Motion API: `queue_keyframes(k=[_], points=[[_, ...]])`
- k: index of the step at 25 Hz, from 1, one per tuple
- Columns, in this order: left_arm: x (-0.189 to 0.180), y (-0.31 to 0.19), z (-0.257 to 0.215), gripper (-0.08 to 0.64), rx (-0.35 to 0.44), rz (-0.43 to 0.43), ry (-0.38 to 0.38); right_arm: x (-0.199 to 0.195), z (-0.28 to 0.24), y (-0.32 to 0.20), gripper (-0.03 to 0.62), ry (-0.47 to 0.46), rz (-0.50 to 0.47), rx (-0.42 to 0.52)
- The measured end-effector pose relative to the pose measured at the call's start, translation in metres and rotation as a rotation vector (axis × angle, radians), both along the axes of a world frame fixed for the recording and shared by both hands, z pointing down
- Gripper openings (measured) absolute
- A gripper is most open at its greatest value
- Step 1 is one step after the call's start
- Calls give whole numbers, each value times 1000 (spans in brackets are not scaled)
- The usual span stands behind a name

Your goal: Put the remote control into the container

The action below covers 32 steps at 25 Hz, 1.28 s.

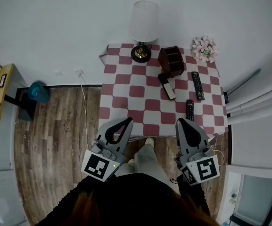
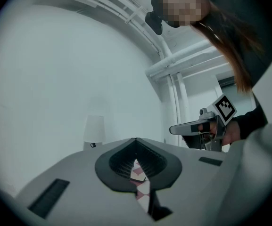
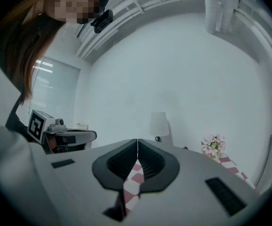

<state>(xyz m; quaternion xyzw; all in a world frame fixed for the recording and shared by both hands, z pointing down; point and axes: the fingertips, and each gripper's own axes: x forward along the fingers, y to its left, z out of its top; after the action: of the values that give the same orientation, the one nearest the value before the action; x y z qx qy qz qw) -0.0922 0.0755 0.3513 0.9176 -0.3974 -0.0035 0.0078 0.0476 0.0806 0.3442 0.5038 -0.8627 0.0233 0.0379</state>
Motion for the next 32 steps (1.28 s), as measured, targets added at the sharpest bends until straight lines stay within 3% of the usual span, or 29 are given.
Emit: queue_keyframes(k=[15, 21, 32], points=[[66, -102, -27, 9, 65, -83, -2, 75, -8, -110, 15, -3, -67, -3], [90, -130, -31, 8, 72, -111, 8, 84, -11, -140, 15, -38, -145, -15], [112, -156, -34, 9, 65, -66, 16, 88, -19, -159, 15, -80, -148, -20]])
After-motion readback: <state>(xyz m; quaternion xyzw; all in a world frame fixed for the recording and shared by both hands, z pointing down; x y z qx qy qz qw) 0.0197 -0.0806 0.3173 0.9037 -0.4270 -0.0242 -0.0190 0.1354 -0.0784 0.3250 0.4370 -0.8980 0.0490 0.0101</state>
